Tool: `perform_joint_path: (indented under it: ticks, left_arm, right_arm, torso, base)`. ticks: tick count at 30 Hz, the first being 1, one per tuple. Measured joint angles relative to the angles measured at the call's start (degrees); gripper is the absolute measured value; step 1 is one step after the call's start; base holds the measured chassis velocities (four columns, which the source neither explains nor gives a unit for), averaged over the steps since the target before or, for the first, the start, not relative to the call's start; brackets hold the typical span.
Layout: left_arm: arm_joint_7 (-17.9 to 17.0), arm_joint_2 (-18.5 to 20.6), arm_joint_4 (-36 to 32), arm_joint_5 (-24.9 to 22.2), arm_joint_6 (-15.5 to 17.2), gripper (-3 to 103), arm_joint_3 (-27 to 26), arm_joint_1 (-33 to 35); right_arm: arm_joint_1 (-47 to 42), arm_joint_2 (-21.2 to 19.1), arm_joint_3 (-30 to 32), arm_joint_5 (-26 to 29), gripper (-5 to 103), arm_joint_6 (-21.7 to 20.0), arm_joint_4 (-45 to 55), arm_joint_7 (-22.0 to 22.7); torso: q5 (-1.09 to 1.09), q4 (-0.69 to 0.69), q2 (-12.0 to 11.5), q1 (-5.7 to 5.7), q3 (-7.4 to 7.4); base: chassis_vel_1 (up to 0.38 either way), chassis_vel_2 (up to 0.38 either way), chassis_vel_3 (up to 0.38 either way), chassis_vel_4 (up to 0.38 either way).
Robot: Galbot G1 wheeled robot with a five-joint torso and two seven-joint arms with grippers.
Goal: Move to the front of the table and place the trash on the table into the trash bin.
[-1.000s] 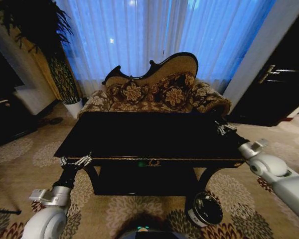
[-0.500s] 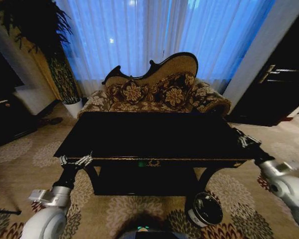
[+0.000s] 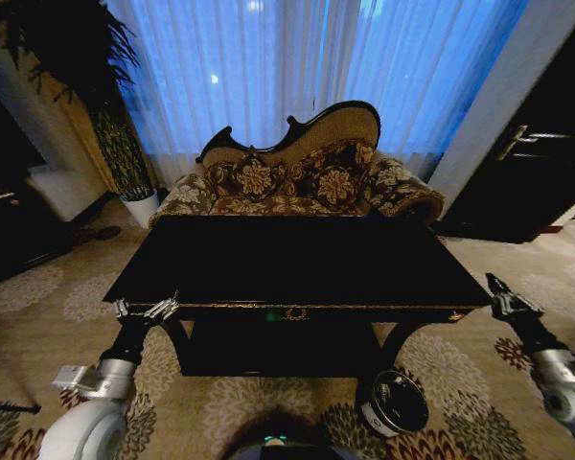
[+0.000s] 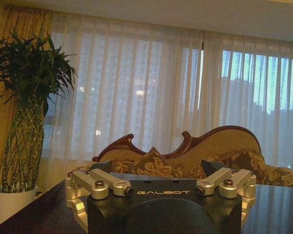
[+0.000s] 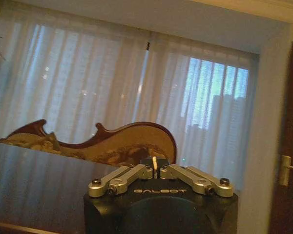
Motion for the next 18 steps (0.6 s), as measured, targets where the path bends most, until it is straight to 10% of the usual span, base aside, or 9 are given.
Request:
perform_joint_path:
  ticks: [18]
  left_arm:
    - [-0.3, 0.2, 0.6, 0.5, 0.2, 100, 1.3, -0.7]
  right_arm:
    - [-1.8, 4.5, 3.0, 0.3, 2, 5.8, -9.3, -4.8]
  torso:
    - [0.01, 0.0, 0.0, 0.0, 0.0]
  base:
    - [0.0, 0.0, 0.0, 0.0]
